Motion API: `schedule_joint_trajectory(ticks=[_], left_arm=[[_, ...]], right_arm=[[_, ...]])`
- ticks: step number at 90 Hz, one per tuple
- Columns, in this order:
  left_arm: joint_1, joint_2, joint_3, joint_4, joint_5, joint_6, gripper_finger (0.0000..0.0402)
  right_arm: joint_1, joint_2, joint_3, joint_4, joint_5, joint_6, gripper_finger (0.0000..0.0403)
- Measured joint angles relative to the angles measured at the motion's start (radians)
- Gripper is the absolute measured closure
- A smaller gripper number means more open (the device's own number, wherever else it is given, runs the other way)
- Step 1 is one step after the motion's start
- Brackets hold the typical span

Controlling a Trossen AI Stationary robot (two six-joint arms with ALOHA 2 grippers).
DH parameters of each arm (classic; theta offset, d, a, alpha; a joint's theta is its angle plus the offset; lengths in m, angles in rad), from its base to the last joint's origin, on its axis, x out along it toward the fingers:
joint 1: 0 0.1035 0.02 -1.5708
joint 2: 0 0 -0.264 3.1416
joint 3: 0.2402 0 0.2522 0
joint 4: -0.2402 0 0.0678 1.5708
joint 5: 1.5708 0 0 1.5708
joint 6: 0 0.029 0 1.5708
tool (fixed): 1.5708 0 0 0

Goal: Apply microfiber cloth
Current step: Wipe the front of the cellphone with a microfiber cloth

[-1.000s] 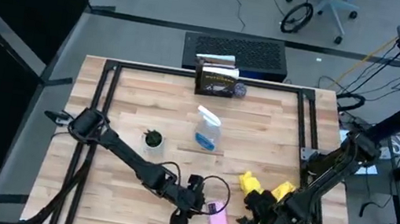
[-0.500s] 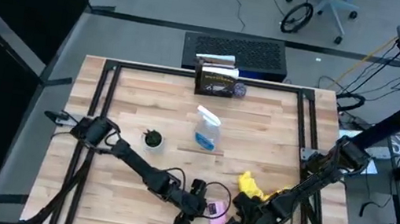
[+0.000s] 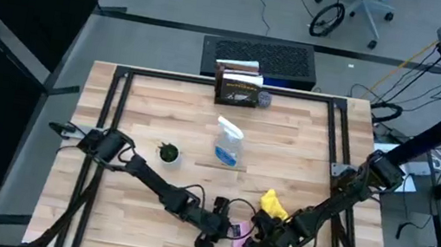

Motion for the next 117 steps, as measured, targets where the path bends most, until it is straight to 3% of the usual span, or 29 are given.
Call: schedule_joint_trajectory(ticks=[15,24,68,117], left_arm=[[0.005,0.000,0.000,-0.002,0.006,0.003,0.0247],[0.010,0.000,0.000,-0.003,0.012,0.027,0.0247],[0.012,0.004,-0.002,0.032,0.019,0.025,0.0247],[0.014,0.009,-0.002,0.041,-0.021,0.045,0.0247]], right_arm=[[0.003,-0.072,-0.006,0.018,0.003,-0.052,0.0110],[0.028,-0.101,-0.004,0.010,0.088,-0.041,0.0110],[0.066,0.025,0.002,-0.001,0.114,0.151,0.0110],[0.017,0.033,-0.003,0.092,0.119,0.133,0.0110]])
